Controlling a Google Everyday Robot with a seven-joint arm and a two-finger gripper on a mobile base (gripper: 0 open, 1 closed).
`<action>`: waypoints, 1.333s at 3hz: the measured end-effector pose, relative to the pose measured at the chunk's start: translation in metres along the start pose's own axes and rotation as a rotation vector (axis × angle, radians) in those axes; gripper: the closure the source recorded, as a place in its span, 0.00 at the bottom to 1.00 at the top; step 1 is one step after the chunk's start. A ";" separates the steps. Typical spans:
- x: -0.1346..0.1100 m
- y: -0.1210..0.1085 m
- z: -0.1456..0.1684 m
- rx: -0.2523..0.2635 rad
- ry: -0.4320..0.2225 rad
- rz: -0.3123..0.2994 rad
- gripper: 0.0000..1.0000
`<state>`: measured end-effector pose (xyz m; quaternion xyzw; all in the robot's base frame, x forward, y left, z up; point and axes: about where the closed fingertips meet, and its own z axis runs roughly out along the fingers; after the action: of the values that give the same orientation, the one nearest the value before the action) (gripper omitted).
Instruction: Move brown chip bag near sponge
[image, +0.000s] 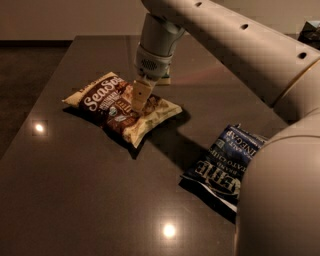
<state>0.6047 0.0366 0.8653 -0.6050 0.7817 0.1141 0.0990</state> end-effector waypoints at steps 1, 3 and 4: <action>0.013 -0.013 -0.017 0.052 0.048 -0.010 0.85; 0.065 -0.049 -0.066 0.191 0.172 0.009 1.00; 0.076 -0.062 -0.078 0.240 0.200 0.019 1.00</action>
Offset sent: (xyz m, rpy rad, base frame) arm 0.0261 -0.1115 0.0523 -0.2604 -0.1208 -0.0452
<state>0.6446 -0.0719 0.9134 -0.5897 0.8015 -0.0399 0.0910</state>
